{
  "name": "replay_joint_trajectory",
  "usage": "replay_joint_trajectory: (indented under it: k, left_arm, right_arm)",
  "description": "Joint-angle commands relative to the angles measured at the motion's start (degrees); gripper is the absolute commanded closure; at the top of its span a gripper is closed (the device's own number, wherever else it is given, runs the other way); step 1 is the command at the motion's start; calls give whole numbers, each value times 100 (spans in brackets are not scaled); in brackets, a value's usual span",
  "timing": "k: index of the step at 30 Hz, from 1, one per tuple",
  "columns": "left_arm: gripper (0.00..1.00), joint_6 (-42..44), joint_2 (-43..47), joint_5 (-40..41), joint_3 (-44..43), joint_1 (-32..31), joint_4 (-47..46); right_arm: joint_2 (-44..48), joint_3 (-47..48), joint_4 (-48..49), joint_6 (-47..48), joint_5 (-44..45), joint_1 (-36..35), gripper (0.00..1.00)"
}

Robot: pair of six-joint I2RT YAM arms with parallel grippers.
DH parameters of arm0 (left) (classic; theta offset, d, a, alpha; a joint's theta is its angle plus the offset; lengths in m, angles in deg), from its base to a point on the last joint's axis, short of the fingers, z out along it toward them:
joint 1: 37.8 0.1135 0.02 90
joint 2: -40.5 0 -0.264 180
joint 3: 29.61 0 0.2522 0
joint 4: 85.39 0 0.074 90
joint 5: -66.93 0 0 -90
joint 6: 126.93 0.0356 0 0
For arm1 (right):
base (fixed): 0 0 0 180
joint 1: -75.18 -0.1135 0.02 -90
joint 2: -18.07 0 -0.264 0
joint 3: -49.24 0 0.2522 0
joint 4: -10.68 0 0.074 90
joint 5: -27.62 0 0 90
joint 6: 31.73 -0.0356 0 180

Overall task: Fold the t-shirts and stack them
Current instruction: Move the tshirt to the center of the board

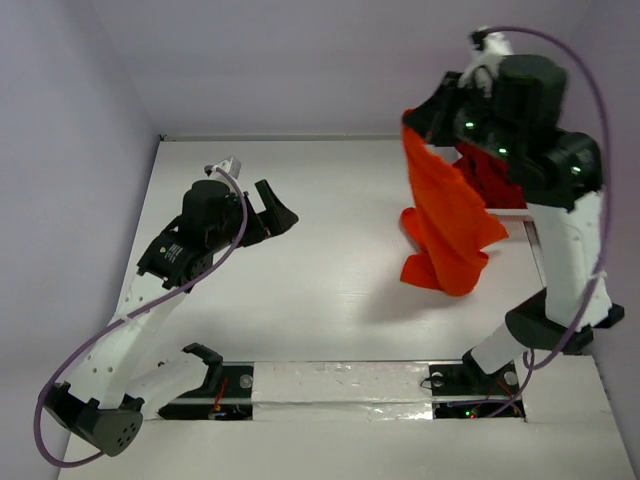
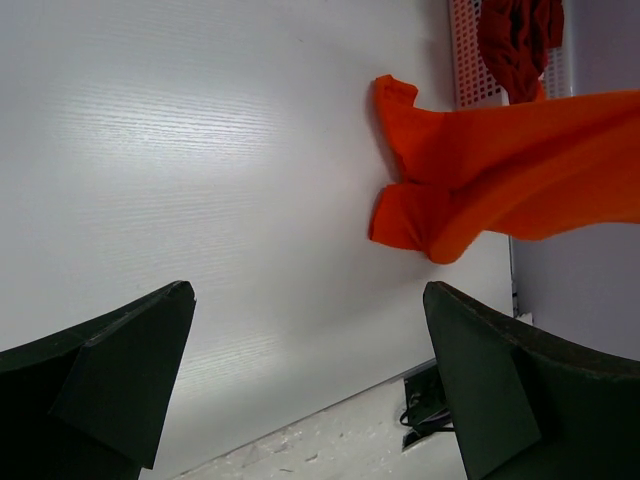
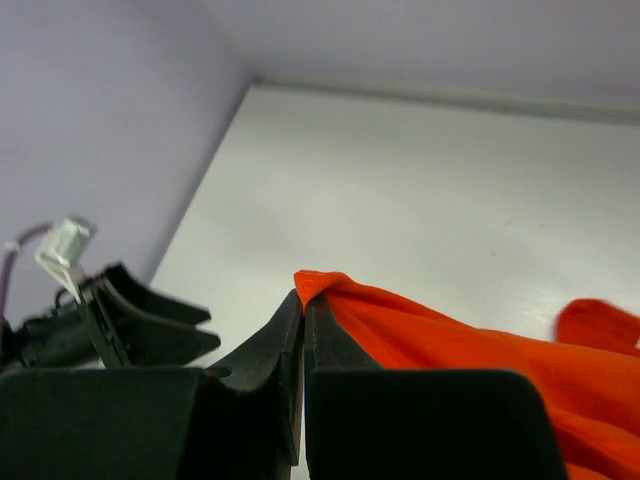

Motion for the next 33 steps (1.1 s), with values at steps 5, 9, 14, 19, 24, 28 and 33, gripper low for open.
replay_joint_trajectory:
  k: [5, 9, 14, 19, 24, 28, 33]
  left_arm:
    - [1, -126, -35, -205, -288, -5, -338]
    - [1, -135, -35, -188, -516, -5, -225]
    - [1, -144, -17, -196, -552, -5, -154]
    - [1, -232, 105, -161, -254, -57, -215]
    - [1, -249, 202, -117, 150, -57, -285]
    - [1, -285, 316, -56, 292, -57, -286]
    - [1, -258, 334, 164, 292, -57, -31]
  right_arm:
    - [-1035, -289, 258, 282, -424, -1678, 100]
    - [-1597, -141, 416, 203, -521, -2101, 100]
    - [-2039, -52, 548, 106, -696, -2224, 100]
    - [-2328, -289, 811, 71, -986, -2224, 100]
    - [-2645, -394, 873, 53, -1224, -2224, 100]
    - [-2847, -535, 952, 97, -1338, -2224, 100]
    - [-3401, -439, 873, 150, -1400, -2224, 100]
